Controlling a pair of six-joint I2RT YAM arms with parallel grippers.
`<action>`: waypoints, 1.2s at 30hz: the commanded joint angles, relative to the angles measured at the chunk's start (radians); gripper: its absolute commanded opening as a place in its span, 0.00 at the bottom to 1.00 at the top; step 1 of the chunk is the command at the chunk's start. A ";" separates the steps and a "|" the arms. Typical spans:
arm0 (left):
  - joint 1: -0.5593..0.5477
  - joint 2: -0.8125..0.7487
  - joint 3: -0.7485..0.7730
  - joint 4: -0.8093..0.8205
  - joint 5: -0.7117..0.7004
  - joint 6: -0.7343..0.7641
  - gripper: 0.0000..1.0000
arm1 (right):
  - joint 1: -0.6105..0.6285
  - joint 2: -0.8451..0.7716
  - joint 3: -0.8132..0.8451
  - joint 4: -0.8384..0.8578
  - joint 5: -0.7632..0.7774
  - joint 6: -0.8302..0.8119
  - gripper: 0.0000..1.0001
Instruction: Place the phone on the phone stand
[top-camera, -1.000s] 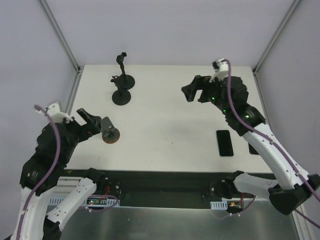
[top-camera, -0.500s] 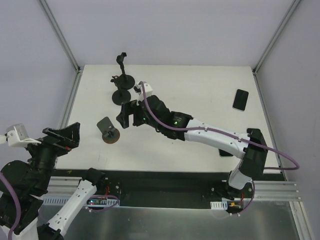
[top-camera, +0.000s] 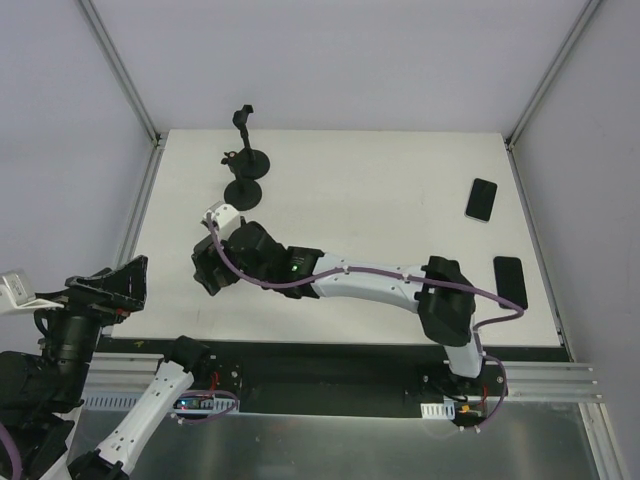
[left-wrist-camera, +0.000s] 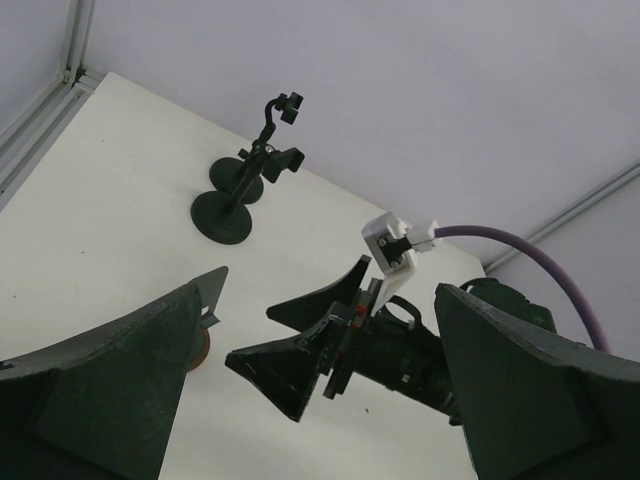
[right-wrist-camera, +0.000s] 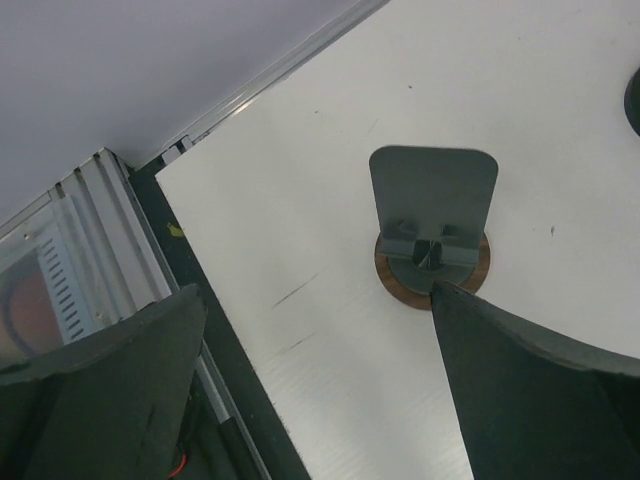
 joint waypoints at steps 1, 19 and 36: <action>-0.001 -0.009 -0.012 -0.008 0.027 0.004 0.99 | 0.007 0.082 0.133 0.029 -0.044 -0.135 0.96; -0.001 -0.030 -0.061 -0.016 0.063 -0.016 0.99 | 0.034 0.308 0.385 -0.136 0.129 -0.229 0.96; -0.001 0.003 -0.096 -0.011 0.079 -0.034 0.99 | -0.038 0.400 0.506 -0.191 0.174 -0.224 0.96</action>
